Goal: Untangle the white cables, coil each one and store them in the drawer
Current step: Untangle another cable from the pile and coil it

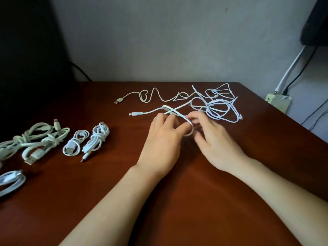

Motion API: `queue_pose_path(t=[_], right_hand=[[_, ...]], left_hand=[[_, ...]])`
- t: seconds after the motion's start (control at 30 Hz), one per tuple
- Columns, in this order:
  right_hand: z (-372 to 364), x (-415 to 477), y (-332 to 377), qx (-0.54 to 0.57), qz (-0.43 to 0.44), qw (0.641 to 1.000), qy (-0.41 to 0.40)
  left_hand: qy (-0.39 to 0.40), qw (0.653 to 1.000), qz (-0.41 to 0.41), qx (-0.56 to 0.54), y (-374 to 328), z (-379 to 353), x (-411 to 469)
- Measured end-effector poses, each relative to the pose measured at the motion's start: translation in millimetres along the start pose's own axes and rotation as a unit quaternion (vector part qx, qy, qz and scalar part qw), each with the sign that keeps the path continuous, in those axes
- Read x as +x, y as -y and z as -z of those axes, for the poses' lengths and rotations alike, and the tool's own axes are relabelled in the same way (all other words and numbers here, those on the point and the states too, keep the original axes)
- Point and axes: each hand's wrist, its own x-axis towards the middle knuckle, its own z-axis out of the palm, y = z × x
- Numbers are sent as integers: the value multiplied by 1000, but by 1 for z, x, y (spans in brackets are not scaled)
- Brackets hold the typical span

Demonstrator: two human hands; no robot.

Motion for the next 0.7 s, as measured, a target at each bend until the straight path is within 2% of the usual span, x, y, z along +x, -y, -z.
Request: queue_pose_path(t=[0.2, 0.4, 0.47, 0.6, 0.7], right_hand=[[0, 0, -3, 146, -24, 986, -71], [-2, 3, 1, 381, -60, 922, -35], [-1, 4, 2, 372, -63, 925, -40], [0, 6, 1, 241, -17, 967, -77], [4, 8, -2, 238, -17, 960, -146]], left_hand=[[-19, 997, -67, -19, -6, 8, 2], [-52, 995, -91, 1, -10, 13, 2], [-80, 994, -80, 13, -8, 13, 3], [-98, 993, -62, 19, 0, 12, 1], [-106, 994, -8, -17, 3, 14, 0]])
